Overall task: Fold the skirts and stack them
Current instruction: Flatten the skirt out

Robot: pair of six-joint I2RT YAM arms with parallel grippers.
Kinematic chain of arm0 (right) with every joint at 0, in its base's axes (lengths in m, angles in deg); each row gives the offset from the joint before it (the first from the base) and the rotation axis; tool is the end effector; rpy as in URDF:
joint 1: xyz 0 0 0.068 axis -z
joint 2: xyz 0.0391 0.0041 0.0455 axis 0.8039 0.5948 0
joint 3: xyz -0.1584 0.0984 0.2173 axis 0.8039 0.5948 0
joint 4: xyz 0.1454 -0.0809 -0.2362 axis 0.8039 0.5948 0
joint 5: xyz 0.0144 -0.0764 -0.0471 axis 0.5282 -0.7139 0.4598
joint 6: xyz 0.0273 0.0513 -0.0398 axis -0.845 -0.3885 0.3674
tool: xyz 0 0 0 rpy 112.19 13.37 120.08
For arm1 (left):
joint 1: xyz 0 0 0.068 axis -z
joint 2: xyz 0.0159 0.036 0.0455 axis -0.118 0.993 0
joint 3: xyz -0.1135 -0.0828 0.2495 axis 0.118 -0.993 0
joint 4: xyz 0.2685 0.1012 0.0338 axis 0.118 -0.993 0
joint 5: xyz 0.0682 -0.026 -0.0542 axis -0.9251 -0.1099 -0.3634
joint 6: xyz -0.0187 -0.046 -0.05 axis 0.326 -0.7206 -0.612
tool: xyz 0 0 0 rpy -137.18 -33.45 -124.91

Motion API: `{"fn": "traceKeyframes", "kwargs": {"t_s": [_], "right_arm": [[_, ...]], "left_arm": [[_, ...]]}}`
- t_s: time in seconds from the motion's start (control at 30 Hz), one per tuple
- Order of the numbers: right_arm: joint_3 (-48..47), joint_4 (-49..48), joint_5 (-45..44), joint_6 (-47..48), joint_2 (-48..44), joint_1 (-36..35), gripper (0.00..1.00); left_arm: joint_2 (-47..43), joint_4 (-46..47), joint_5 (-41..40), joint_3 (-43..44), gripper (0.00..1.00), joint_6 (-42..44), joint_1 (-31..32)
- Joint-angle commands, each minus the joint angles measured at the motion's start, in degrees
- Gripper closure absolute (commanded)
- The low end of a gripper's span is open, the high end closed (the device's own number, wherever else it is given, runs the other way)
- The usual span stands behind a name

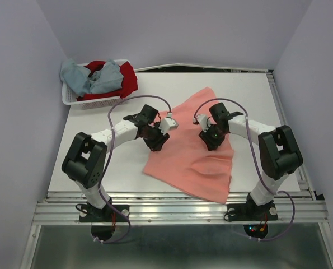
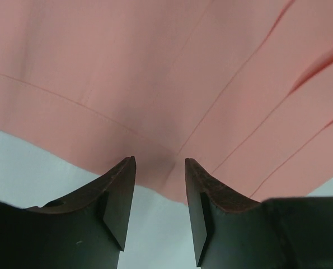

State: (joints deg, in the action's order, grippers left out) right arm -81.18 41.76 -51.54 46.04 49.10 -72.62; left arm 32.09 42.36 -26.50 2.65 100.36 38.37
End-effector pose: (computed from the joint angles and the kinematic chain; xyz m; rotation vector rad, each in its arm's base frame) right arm 0.3394 0.1324 0.1433 -1.2283 2.5118 0.2975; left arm 0.3118 -0.2176 0.1772 1.3944 2.0907 -0.5161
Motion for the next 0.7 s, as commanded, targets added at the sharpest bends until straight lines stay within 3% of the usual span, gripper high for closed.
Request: {"fn": "traceKeyframes", "kwargs": {"t_s": [0.0,0.13,0.27,0.4,0.5,0.67], "right_arm": [[2.12,7.27,6.35,-2.59,-1.56,-4.61,0.60],[0.01,13.35,12.60,-3.48,-1.48,-5.14,0.64],[-2.44,15.55,14.11,-2.25,-3.58,-5.14,0.57],[-11.24,13.01,14.28,-2.42,-6.57,-0.85,0.41],[-24.20,9.77,11.48,-0.67,-3.52,3.90,0.25],[-39.58,5.63,5.14,5.56,7.99,6.71,0.22]], "left_arm": [[0.91,-0.71,1.21,4.66,0.48,1.41,-1.97],[3.36,-2.12,0.24,8.79,0.47,1.77,-3.90],[5.75,-4.14,4.97,14.06,0.47,1.77,-7.50],[5.92,-5.81,10.43,19.33,0.44,2.03,-12.34],[6.97,-6.87,9.48,23.90,0.41,4.22,-13.67],[11.10,-7.92,8.24,30.92,0.37,4.50,-13.75]]}}
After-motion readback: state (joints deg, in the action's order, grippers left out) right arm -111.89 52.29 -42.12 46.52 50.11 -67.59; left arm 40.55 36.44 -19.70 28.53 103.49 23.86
